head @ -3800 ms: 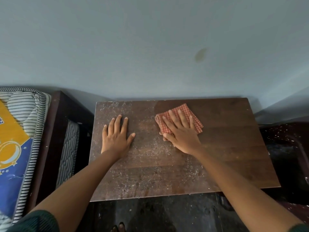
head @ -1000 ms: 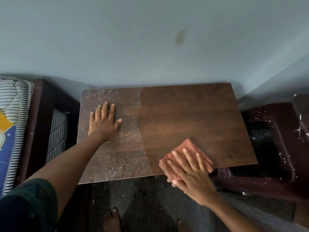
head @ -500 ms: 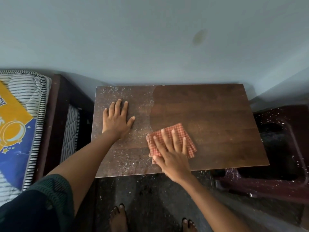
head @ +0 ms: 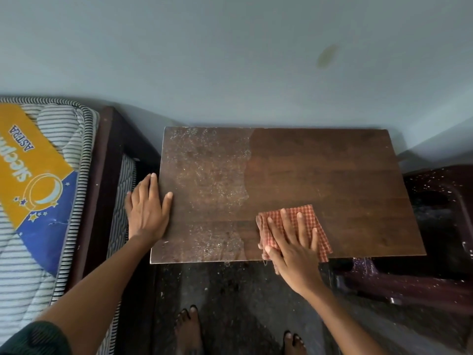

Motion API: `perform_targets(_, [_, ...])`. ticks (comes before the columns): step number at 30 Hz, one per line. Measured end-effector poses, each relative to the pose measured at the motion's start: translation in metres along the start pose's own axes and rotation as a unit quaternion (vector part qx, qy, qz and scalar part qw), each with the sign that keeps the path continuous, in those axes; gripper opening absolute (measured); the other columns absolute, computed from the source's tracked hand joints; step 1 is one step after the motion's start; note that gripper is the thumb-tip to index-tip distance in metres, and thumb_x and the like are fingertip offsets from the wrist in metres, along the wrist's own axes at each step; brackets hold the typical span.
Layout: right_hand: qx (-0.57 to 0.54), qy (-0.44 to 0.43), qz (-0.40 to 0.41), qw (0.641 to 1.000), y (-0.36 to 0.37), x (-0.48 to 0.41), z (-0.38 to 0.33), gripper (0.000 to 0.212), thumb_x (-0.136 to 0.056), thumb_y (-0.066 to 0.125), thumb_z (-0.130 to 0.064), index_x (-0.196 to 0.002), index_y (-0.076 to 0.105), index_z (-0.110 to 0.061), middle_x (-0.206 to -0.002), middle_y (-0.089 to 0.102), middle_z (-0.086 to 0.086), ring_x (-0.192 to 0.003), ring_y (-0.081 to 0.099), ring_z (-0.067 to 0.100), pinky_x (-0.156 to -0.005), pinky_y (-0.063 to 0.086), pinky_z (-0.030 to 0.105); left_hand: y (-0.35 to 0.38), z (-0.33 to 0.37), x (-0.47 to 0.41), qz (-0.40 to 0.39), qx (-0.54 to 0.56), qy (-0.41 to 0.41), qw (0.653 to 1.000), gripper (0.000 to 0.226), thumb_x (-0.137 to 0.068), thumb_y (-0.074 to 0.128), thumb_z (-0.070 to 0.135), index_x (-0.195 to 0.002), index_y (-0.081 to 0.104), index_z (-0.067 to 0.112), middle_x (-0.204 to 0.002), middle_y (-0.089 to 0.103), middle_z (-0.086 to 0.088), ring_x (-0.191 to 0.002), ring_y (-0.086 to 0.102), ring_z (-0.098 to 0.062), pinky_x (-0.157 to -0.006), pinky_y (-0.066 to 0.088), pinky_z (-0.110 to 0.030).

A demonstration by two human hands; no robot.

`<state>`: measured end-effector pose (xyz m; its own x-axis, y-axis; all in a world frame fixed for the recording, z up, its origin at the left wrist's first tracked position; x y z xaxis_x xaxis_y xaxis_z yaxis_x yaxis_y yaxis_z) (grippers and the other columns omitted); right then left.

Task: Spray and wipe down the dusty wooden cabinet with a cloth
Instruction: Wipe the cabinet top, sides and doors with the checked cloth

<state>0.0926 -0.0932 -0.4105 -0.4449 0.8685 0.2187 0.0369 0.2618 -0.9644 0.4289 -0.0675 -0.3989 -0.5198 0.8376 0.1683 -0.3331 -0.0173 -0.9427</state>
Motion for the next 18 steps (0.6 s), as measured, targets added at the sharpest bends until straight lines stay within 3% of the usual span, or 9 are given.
perform_targets(3, [-0.025,0.017,0.012,0.999,-0.002,-0.025,-0.042,0.058,-0.096,0.008,-0.059,-0.148,0.009,-0.034,-0.157,0.003,-0.005,-0.143,-0.003,0.026,-0.112,-0.009,0.049,0.0,-0.01,0.003,0.003,0.054,-0.021,0.998,0.045,-0.098,0.029,0.035,-0.134,0.044,0.013,-0.129,0.054,-0.014,-0.129,0.038,-0.033,-0.109,0.022,-0.05])
perform_targets(7, [-0.012,-0.079,0.004,0.997,0.005,-0.025,-0.107,0.059,-0.096,0.012,-0.058,-0.149,0.006,-0.034,-0.159,0.006,0.0,-0.144,0.006,0.03,-0.11,0.003,0.058,-0.005,-0.018,0.0,-0.016,0.097,-0.015,0.995,0.049,-0.095,0.023,0.043,-0.113,0.06,0.015,-0.094,0.066,-0.014,-0.095,0.058,-0.036,-0.083,0.044,-0.048])
perform_targets(10, [0.01,-0.15,-0.002,0.989,0.012,0.002,-0.111,0.058,-0.096,0.028,-0.053,-0.149,0.018,-0.032,-0.159,0.01,-0.001,-0.146,0.008,0.031,-0.108,0.013,0.06,-0.011,-0.021,-0.001,-0.024,0.131,-0.047,0.99,0.037,-0.095,0.041,0.033,-0.12,0.061,0.013,-0.106,0.068,-0.015,-0.102,0.06,-0.034,-0.088,0.047,-0.044])
perform_targets(13, [0.057,-0.192,0.007,0.98,0.013,0.018,-0.09,0.059,-0.095,0.031,-0.053,-0.149,0.02,-0.031,-0.159,0.012,-0.002,-0.145,0.012,0.029,-0.11,0.015,0.057,-0.01,-0.025,0.001,-0.064,0.201,-0.103,0.972,0.036,-0.093,0.051,0.03,-0.124,0.059,0.014,-0.121,0.064,-0.012,-0.113,0.058,-0.029,-0.094,0.044,-0.036])
perform_targets(18, [0.037,-0.107,0.008,0.994,0.006,0.009,-0.051,0.056,-0.098,0.019,-0.053,-0.148,0.026,-0.029,-0.159,0.011,-0.005,-0.146,0.008,0.026,-0.113,0.011,0.054,-0.003,-0.036,-0.005,-0.111,0.285,-0.147,0.941,0.036,-0.089,0.058,0.028,-0.121,0.061,0.012,-0.122,0.064,-0.009,-0.113,0.059,-0.025,-0.095,0.041,-0.028])
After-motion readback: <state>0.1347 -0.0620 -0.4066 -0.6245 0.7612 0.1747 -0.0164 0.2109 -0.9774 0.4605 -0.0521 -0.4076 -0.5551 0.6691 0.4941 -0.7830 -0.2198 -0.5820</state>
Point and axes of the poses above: each hand's wrist, its own x-axis away from the middle knuckle, its own y-axis out of the palm, z = x × y, the point moved 8 cm from there along -x, towards the middle knuckle
